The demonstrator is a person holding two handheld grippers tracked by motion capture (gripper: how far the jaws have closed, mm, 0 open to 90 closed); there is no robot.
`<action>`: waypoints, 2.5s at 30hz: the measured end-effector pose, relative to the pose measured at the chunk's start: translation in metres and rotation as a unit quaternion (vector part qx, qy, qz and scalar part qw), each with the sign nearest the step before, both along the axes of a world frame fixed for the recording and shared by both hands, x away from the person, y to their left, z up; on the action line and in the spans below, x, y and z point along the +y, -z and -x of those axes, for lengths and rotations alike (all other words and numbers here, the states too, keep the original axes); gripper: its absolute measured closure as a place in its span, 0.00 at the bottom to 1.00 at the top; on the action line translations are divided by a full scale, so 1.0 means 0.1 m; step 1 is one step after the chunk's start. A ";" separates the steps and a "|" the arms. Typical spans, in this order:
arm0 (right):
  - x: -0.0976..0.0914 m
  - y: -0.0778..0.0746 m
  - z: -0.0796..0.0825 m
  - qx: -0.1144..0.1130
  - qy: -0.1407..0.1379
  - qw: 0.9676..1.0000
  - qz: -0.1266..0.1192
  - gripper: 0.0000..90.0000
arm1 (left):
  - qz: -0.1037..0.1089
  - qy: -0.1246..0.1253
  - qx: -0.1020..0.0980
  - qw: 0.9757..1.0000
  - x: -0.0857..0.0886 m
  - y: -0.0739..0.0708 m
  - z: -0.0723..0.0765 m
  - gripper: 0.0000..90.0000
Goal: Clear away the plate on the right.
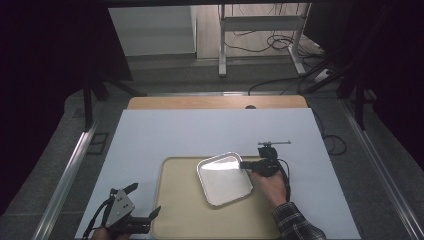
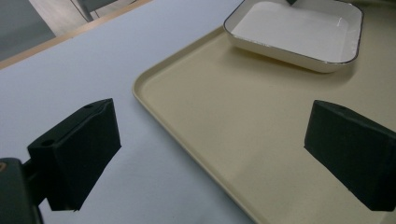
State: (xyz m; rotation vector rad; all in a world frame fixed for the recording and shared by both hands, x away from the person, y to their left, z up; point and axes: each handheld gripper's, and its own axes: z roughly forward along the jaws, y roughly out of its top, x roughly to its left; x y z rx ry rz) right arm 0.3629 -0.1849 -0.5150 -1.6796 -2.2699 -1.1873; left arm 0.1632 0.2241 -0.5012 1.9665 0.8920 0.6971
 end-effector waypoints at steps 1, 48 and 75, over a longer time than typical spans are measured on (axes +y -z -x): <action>0.01 0.01 0.00 0.001 -0.001 1.000 0.001 0.97 | 0.002 0.000 -0.001 1.000 0.00 0.00 0.00 0.03; 0.05 -0.38 0.64 -0.143 -0.150 0.977 0.045 0.99 | 0.003 0.002 -0.001 1.000 0.00 0.00 -0.01 0.03; 0.44 -0.08 1.15 -0.113 -0.267 0.951 0.110 1.00 | 0.002 0.002 0.000 1.000 0.00 0.00 -0.01 0.03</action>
